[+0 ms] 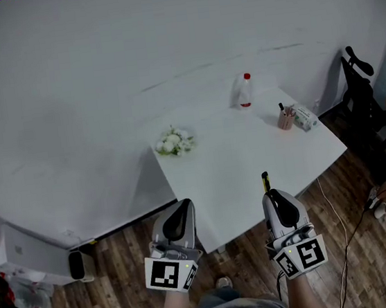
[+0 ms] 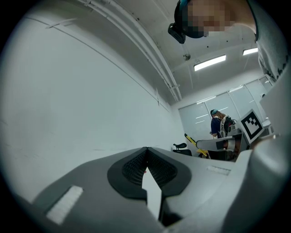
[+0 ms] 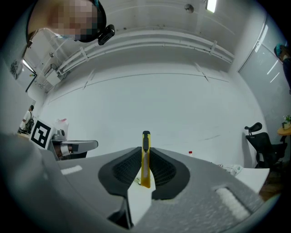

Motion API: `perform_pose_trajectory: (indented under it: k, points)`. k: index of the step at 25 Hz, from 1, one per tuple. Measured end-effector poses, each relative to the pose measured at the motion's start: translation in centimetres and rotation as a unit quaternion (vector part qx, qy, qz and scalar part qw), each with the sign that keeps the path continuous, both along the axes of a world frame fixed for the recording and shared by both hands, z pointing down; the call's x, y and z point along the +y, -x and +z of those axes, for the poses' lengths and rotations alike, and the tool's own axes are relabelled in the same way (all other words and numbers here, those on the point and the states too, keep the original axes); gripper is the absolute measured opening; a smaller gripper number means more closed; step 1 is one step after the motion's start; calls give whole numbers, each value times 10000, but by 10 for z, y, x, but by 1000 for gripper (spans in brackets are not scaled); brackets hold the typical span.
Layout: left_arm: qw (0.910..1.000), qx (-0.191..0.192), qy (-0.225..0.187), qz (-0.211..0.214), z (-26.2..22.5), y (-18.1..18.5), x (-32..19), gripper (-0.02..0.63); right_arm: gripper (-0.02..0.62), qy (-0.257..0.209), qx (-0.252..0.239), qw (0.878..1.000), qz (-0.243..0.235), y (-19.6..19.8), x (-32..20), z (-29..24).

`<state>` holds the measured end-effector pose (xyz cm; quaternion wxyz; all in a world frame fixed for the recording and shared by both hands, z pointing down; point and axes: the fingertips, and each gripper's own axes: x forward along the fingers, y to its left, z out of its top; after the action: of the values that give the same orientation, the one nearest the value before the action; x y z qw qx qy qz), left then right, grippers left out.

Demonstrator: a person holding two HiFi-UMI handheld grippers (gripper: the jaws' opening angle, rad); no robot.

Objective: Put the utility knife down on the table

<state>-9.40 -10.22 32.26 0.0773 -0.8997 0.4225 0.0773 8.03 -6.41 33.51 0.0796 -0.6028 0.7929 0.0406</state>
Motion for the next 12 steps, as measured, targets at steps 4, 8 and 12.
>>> perform_pose_trajectory:
  k: [4, 8, 12]
  points:
    - [10000, 5, 5, 65, -1, 4, -10, 14, 55, -2, 18, 10000, 66, 4, -8, -2]
    - [9999, 31, 7, 123, 0, 7, -19, 14, 55, -12, 25, 9999, 118, 8, -16, -4]
    - [9998, 55, 29, 175, 2, 8, -24, 14, 55, 7, 44, 9999, 150, 10, -19, -3]
